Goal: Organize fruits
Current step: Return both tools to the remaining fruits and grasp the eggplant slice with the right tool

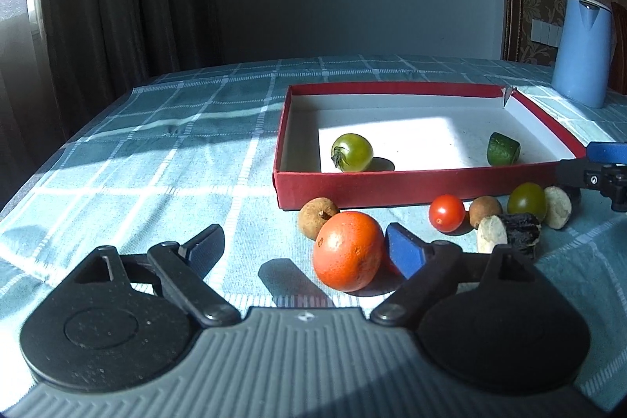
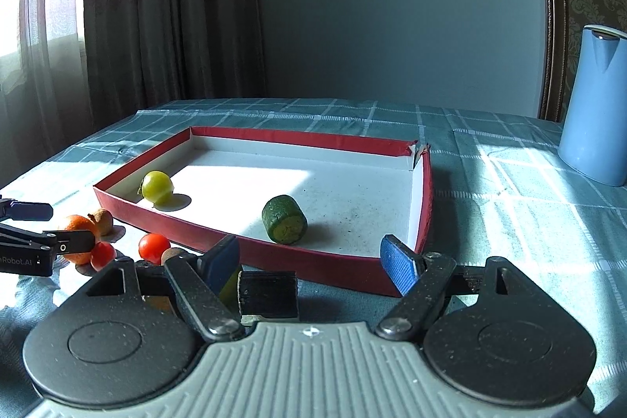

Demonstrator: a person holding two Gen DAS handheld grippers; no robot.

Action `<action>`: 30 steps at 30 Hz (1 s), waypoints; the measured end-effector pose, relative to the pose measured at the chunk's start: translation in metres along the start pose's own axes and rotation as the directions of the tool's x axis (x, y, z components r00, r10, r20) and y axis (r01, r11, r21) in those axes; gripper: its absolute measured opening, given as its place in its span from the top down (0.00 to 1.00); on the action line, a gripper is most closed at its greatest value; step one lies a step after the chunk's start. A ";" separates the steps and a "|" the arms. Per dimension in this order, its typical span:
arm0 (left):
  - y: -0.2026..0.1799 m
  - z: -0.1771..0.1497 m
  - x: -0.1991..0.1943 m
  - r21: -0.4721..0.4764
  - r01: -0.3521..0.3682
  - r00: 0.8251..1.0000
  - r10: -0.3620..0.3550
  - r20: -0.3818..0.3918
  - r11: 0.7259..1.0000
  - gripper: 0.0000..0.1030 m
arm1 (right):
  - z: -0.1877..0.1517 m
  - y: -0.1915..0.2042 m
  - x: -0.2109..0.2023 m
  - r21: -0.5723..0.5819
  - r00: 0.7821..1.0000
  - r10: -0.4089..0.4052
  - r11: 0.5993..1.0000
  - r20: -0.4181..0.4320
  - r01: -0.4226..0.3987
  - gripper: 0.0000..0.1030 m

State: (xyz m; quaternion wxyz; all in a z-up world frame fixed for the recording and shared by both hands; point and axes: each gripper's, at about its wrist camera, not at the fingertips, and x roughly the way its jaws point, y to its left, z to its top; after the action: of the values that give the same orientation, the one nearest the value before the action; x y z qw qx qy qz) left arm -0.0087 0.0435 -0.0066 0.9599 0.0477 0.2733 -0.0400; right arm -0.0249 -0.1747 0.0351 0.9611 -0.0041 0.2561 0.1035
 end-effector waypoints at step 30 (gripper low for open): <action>-0.010 -0.003 -0.003 0.055 0.042 0.998 -0.044 0.035 0.998 0.42 | -0.009 0.015 0.026 -0.065 0.985 0.005 0.998 -0.175 -0.017 0.28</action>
State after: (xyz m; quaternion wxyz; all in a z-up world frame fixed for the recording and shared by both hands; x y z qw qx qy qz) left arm -0.0141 0.0343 -0.0084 0.9619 0.0672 0.2559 -0.0687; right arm -0.0108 -0.1556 0.0151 0.9337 -0.0437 0.3358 0.1166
